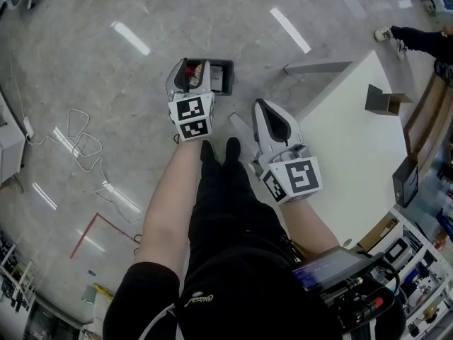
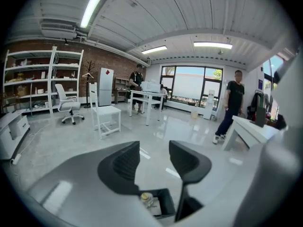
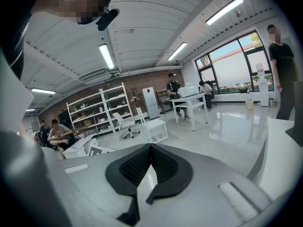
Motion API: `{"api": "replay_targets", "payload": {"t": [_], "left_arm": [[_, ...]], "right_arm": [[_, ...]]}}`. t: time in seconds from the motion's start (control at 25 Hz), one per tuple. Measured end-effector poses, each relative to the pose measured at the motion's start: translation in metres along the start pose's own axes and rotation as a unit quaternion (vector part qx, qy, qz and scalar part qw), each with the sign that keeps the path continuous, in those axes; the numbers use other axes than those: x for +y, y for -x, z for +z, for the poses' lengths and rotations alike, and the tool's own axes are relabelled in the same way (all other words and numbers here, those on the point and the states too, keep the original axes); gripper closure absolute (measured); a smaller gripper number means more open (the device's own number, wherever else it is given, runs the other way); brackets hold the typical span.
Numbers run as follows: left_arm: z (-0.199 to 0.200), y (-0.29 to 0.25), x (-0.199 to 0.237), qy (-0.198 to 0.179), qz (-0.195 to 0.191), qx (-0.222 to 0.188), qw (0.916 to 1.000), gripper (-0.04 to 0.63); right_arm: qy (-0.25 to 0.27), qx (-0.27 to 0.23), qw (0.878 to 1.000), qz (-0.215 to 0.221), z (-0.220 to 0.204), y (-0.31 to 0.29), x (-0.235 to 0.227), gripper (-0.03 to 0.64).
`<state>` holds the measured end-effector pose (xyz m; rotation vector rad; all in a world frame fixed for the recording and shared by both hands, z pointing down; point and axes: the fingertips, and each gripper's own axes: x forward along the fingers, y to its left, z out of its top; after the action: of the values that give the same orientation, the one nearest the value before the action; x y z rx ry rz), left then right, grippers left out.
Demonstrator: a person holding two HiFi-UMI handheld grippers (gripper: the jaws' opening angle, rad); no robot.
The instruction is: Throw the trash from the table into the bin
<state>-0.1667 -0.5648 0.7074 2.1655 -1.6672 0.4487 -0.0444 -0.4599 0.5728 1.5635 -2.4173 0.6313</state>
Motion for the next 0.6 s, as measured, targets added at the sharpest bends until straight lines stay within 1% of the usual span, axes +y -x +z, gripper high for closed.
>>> {"api": "replay_targets", "payload": {"t": [0.16,0.28,0.44,0.52,0.6], "left_arm": [[0.005,0.011,0.000,0.008,0.000,-0.009,0.9999,0.402],[0.014,0.025,0.000,0.010,-0.003,-0.019,0.9998,0.436],[0.037,0.056,-0.003,0.015,-0.006,-0.041,0.9990,0.524],[0.058,0.077,-0.008,0.007,-0.015,-0.057,0.9982,0.578],[0.082,0.102,-0.016,-0.007,-0.026,-0.074,0.9969,0.586]], "right_arm": [[0.004,-0.001,1.000,0.002,0.001,0.000,0.004,0.615],[0.014,-0.008,1.000,0.002,0.008,0.001,0.006,0.615],[0.024,-0.023,0.999,0.002,0.024,0.005,0.011,0.615],[0.028,-0.034,0.999,0.003,0.034,0.010,0.016,0.615],[0.034,-0.043,0.998,0.006,0.045,0.015,0.023,0.615]]}}
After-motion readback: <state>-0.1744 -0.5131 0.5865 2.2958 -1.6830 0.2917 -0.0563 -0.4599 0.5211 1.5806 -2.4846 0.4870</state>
